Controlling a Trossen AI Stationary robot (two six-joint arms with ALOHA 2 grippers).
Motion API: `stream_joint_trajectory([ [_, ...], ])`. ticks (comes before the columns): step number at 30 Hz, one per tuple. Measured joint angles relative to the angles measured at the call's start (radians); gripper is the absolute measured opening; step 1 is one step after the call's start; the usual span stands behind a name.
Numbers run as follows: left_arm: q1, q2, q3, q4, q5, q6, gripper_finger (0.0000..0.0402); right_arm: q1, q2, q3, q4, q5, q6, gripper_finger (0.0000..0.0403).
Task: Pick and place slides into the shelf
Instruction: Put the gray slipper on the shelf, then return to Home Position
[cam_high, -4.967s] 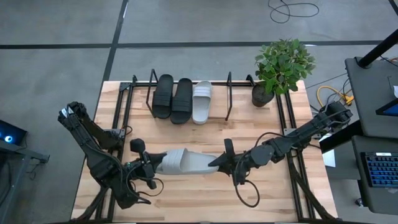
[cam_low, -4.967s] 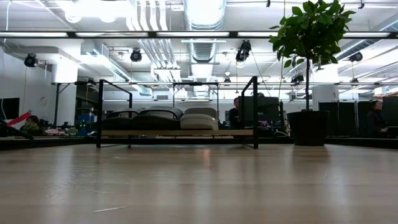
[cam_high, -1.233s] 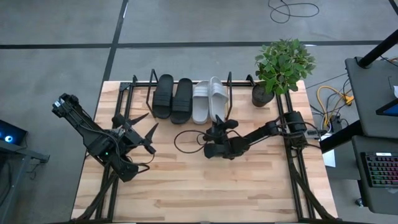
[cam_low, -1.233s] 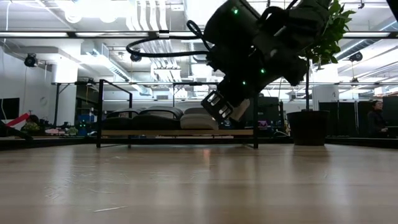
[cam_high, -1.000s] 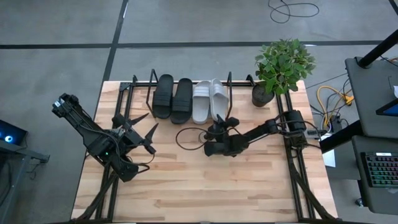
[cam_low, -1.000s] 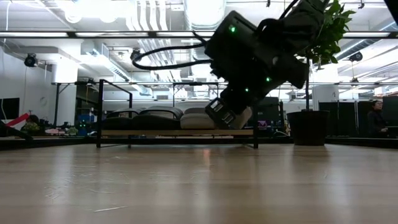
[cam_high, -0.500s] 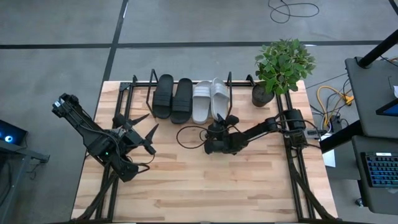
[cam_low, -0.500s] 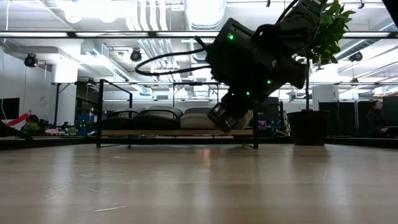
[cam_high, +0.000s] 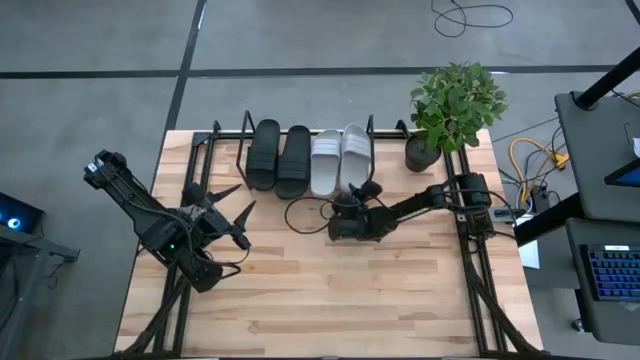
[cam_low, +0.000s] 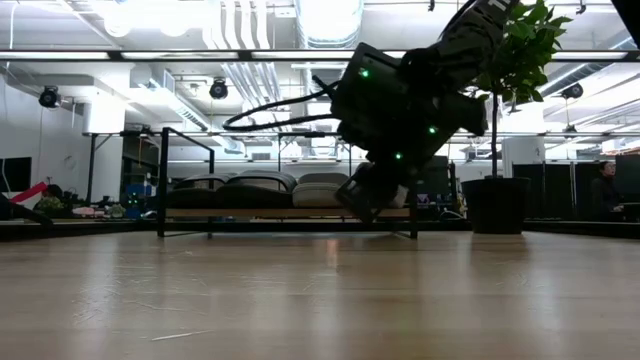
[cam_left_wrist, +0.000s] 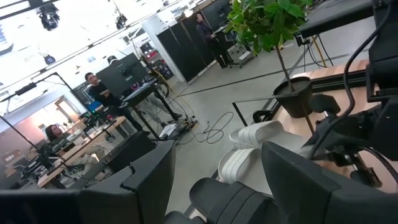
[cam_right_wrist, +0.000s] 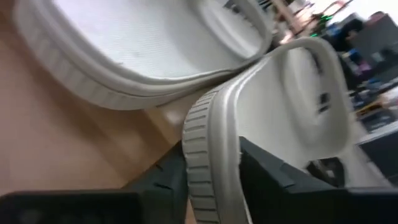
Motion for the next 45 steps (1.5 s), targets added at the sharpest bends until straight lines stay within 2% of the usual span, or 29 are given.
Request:
stream_joint_trajectory([
  [5, 0.000, 0.000, 0.000, 0.000, 0.001, 0.000, 0.0223, 0.002, 0.000, 0.025, -0.022, -0.093, 0.007, 0.0147],
  [12, 0.000, 0.000, 0.000, 0.000, 0.003, 0.000, 0.0223, 0.004, -0.006, 0.123, -0.204, -0.258, 0.039, 0.0180],
  [21, 0.000, 0.000, 0.000, 0.000, 0.004, 0.001, 0.0223, 0.012, -0.010, 0.231, -0.396, -0.338, 0.038, 0.0180],
  [33, 0.000, 0.000, 0.000, 0.000, 0.003, 0.001, 0.0223, 0.025, -0.114, 0.230, -0.394, -0.367, 0.003, 0.0178],
  [36, 0.000, 0.001, 0.000, 0.000, 0.002, 0.000, 0.0223, 0.036, -0.155, 0.230, -0.343, -0.407, -0.020, 0.0177],
  [39, 0.000, 0.001, 0.000, 0.000, 0.000, 0.000, 0.0223, 0.053, -0.200, 0.228, -0.219, -0.533, -0.114, 0.0176],
  [45, 0.000, 0.001, 0.000, 0.023, 0.023, 0.000, 0.0223, 0.111, -0.282, 0.224, 0.044, -0.950, -0.290, 0.0149],
])
